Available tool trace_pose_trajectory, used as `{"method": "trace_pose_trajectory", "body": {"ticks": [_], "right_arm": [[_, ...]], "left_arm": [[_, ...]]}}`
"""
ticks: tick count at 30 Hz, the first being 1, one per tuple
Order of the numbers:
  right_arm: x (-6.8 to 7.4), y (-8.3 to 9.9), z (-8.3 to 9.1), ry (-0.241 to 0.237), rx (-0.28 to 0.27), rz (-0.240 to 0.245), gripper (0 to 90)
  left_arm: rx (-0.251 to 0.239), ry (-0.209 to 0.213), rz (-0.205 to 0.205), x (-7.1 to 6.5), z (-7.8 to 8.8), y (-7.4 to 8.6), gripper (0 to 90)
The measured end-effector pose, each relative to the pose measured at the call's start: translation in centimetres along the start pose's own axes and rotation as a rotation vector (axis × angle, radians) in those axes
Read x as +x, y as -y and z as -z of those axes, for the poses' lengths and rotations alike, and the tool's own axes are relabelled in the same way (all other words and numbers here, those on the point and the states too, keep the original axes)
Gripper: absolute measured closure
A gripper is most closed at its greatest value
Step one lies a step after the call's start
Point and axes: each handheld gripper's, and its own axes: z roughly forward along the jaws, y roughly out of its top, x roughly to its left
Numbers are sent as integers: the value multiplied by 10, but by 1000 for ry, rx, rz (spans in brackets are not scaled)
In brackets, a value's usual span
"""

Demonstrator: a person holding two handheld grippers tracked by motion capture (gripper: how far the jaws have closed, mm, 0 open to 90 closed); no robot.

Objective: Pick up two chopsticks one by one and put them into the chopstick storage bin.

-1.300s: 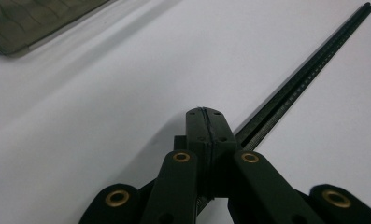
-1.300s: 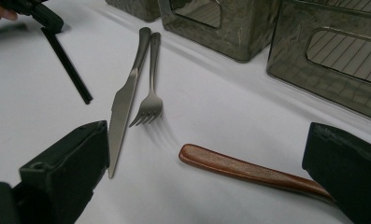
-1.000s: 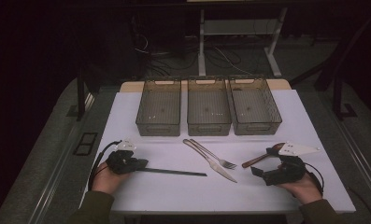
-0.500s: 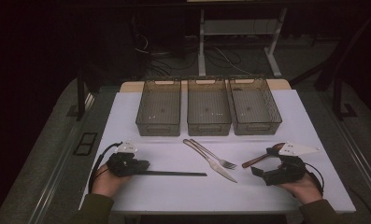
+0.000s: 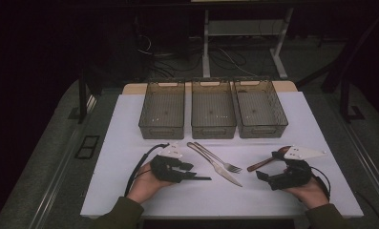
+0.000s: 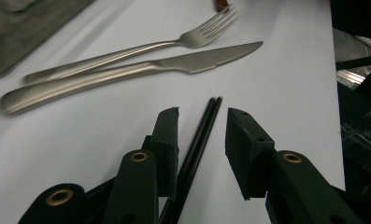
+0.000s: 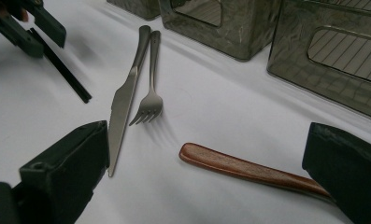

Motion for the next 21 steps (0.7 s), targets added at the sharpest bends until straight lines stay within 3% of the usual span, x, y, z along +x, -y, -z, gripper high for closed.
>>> {"method": "trace_pose_trajectory", "body": {"ticks": [10,15,21], "right_arm": [[-1,-1,-3,-3,5,4,4],[-2,-1,-3,-7,4,5,4],[-2,-1,-3,-9,1,5,4]], "left_arm": [[52,53,-51,-4,-44,-17,685],[78,53,-82,-5,-55,-19,731],[74,33,-105,-7,-56,-18,791]]}}
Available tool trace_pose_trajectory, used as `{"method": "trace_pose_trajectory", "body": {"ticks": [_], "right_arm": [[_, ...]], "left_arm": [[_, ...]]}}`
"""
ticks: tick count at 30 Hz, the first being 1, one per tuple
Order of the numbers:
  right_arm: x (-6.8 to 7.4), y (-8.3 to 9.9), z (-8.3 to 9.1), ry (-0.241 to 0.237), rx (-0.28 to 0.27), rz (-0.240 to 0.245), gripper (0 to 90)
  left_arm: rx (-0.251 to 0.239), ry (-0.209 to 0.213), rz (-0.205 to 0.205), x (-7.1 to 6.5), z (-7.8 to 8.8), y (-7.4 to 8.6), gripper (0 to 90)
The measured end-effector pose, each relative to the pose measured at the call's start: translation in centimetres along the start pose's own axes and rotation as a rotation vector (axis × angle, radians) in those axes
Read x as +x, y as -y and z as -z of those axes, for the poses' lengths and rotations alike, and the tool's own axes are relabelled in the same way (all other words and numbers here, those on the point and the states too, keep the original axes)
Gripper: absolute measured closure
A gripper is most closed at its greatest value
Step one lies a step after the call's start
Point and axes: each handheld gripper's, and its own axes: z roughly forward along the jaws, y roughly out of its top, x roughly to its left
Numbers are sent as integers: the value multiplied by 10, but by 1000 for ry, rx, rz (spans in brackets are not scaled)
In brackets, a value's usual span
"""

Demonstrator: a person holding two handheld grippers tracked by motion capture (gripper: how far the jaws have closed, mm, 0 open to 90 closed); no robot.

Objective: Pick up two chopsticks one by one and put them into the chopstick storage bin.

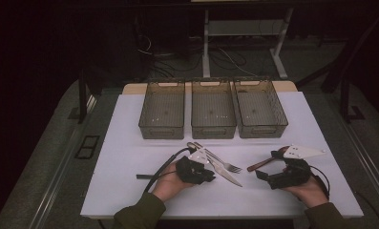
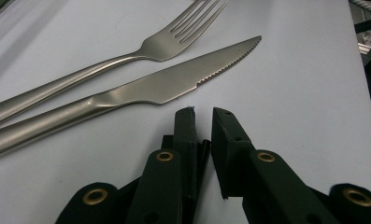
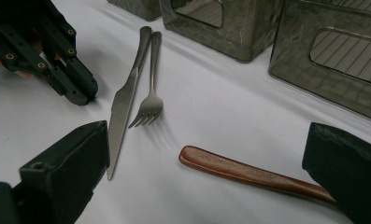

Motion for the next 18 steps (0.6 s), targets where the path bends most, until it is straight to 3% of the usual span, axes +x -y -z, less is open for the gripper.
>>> {"method": "trace_pose_trajectory", "body": {"ticks": [6,12,15,18], "right_arm": [[0,0,0,0,0,-1,4],[-1,0,0,0,-1,-5,4],[-2,0,-1,-2,0,-7,4],[-3,3,-1,1,3,-16,4]], "left_arm": [[-8,-4,0,5,1,0,818],[-18,-37,39,15,2,1,820],[-26,-34,58,22,2,2,833],[-20,-45,51,25,3,1,834]]}}
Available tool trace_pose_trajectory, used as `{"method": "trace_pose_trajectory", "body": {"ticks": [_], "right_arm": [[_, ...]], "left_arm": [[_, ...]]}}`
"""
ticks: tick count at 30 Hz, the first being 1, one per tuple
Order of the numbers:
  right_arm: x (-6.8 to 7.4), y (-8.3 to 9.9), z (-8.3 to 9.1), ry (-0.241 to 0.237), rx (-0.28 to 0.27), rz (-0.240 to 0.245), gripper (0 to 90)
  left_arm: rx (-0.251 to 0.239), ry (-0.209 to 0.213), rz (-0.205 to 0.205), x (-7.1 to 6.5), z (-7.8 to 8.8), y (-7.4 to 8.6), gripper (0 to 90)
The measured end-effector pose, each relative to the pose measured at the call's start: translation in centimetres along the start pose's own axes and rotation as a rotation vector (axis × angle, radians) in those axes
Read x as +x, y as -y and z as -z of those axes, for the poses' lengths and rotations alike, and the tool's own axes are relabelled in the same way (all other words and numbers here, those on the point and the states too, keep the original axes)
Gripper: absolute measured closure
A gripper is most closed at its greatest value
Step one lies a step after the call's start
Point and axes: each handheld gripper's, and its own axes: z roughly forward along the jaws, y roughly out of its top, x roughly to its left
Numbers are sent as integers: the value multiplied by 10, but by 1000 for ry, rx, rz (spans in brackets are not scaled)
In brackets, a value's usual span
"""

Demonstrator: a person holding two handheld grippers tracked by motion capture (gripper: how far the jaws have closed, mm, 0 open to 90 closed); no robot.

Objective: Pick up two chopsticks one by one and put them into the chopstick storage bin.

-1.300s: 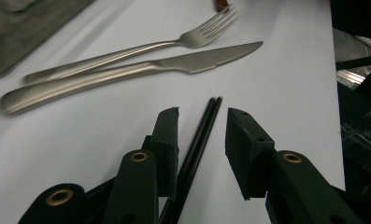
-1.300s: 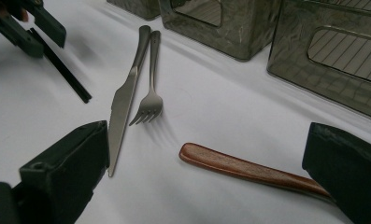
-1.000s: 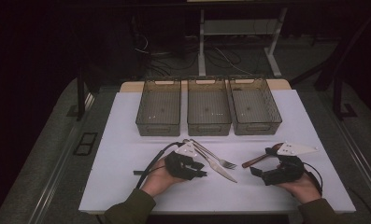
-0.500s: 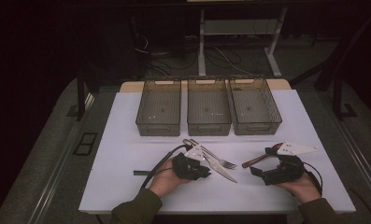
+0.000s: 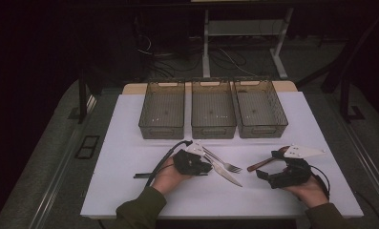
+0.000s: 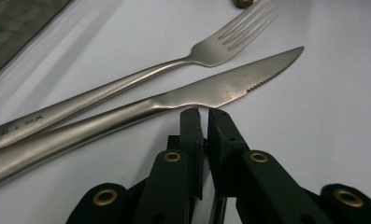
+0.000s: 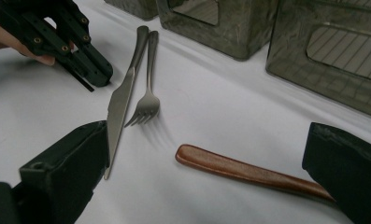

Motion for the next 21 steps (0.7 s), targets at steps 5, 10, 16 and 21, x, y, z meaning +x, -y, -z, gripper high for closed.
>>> {"method": "trace_pose_trajectory", "body": {"ticks": [5,10,16,21], "right_arm": [[0,-2,0,2,-12,-5,4],[3,-4,-4,-6,-3,15,4],[3,-5,-5,-16,-5,17,4],[4,-5,-5,-18,-3,20,4]], "left_arm": [[-15,-43,14,4,1,1,838],[-14,-96,24,10,4,3,838],[-30,-115,46,11,11,3,722],[-51,-124,64,11,43,12,652]]}}
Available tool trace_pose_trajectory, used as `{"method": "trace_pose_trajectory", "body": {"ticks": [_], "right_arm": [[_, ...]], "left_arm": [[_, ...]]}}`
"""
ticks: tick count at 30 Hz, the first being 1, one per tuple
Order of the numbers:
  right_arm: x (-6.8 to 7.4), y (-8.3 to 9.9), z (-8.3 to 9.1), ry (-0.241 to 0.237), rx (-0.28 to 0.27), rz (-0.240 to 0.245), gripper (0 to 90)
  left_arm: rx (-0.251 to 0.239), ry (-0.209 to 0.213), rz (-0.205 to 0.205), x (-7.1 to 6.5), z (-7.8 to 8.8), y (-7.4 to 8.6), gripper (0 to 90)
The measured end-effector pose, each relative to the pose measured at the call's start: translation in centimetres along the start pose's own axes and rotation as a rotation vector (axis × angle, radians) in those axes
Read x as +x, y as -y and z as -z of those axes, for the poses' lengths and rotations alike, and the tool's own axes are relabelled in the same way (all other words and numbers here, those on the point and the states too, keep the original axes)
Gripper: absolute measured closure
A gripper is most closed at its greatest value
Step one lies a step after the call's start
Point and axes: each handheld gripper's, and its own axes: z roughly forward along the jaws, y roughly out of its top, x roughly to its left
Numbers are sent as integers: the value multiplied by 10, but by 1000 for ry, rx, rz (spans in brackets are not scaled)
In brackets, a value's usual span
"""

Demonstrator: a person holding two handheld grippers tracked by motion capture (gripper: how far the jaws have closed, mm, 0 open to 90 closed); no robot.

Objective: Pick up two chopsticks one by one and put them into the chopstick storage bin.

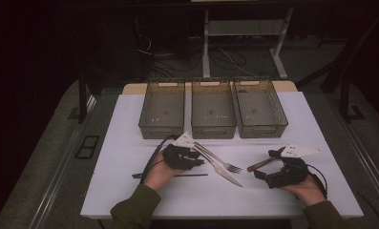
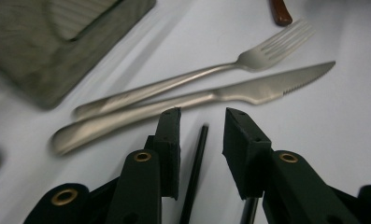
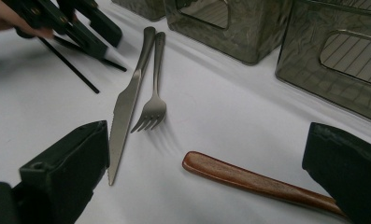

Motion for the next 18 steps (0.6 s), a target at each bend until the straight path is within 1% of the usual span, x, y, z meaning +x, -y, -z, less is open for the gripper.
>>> {"method": "trace_pose_trajectory", "body": {"ticks": [2,4,8,12,15,16,17,18], "right_arm": [[0,0,0,1,-2,-2,4],[0,0,0,3,-1,-3,4],[1,0,-1,2,1,6,4],[1,0,-1,2,4,6,4],[1,0,-2,3,5,8,4],[1,0,-2,3,5,9,4],[1,0,-2,3,6,9,4],[1,0,-2,3,6,8,4]], "left_arm": [[-7,6,8,3,13,9,649],[-11,2,16,6,26,19,648],[-21,-27,36,12,49,40,662],[-35,-39,49,17,71,61,678],[-26,-41,59,21,79,75,700],[-27,-43,66,21,79,79,705],[-23,-40,60,23,79,81,707],[-32,-32,72,23,79,82,713]]}}
